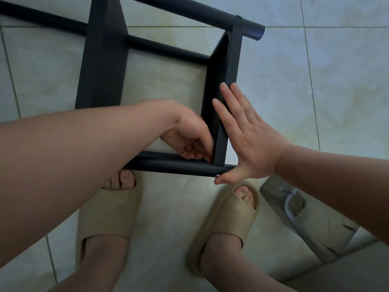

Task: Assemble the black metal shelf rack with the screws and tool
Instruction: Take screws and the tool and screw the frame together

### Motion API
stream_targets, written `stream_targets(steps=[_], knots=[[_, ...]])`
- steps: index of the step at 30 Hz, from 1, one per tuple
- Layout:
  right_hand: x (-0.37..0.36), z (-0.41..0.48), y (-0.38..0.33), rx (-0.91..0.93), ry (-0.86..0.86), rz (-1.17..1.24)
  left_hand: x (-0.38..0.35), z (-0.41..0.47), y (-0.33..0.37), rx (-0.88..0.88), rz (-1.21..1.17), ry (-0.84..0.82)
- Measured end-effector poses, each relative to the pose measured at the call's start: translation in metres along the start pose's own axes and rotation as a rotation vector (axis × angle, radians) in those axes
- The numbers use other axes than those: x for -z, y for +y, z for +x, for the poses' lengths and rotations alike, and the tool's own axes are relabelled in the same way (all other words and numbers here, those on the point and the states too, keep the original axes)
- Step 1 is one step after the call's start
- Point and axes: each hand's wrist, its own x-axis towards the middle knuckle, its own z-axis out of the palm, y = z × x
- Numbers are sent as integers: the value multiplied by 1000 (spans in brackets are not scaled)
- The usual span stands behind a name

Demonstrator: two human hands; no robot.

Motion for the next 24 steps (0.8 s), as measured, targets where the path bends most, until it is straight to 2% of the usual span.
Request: stream_targets(steps=[24], knots=[[2, 1, -1, -4, -4, 0, 0, -1, 1, 7, 25, 1]])
